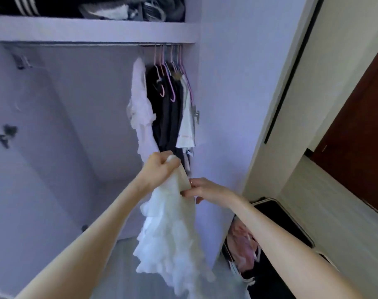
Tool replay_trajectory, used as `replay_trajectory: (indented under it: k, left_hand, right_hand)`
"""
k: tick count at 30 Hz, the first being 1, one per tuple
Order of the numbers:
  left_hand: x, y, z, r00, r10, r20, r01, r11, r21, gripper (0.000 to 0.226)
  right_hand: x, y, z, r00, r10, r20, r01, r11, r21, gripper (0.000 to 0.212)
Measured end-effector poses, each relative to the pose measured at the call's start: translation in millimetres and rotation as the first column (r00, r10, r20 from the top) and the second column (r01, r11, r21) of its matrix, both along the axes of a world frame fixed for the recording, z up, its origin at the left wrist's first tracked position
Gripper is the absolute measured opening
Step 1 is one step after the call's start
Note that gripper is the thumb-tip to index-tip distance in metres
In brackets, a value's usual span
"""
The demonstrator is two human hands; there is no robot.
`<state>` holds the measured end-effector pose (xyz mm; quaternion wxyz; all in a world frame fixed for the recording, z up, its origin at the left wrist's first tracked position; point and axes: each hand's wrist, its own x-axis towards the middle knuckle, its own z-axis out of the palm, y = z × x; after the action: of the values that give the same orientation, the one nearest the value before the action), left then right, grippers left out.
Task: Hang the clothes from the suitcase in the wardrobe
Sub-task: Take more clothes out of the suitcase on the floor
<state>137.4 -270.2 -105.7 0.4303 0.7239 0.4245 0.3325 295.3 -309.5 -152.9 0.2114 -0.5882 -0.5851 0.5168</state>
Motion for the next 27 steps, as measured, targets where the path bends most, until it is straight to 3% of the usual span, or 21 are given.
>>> replay_trajectory:
  k: [6,7,9,10,15,20,24,27]
  left_hand:
    - [-94,34,7,0.955,0.293,0.055,-0.294,0.955,0.029,0.034]
    - [-105,40,8,0.939,0.335,0.080,-0.337,0.942,0.004,0.030]
    - [-126,48,12,0.888,0.434,0.151,-0.429,0.901,-0.066,0.023]
    - [-135,54,13,0.851,0.487,0.195,-0.472,0.873,-0.119,0.026]
    - [-166,94,21,0.707,0.640,0.301,-0.578,0.768,-0.277,0.022]
    - [-188,153,22,0.651,0.727,0.218,-0.654,0.683,-0.326,0.019]
    - [-199,198,10,0.723,0.681,0.115,-0.640,0.724,-0.258,0.025]
    - [-214,223,-3,0.786,0.609,-0.105,-0.617,0.780,-0.104,0.030]
  right_hand:
    - [-68,53,-2,0.986,0.156,0.058,-0.153,0.987,-0.056,0.008]
    - [-75,63,-4,0.980,0.169,0.109,-0.162,0.984,-0.068,0.016]
    - [-89,86,-14,0.934,0.255,0.249,-0.250,0.967,-0.053,0.065]
    - [-96,96,-19,0.895,0.308,0.323,-0.299,0.951,-0.079,0.076]
    - [-109,145,-33,0.689,0.429,0.584,-0.453,0.884,-0.114,0.047]
    - [-96,219,-35,0.534,0.444,0.719,-0.501,0.852,-0.154,0.025]
    - [-89,277,-31,0.429,0.420,0.800,-0.547,0.825,-0.139,0.039]
    - [-87,317,-29,0.362,0.370,0.856,-0.570,0.814,-0.111,0.039]
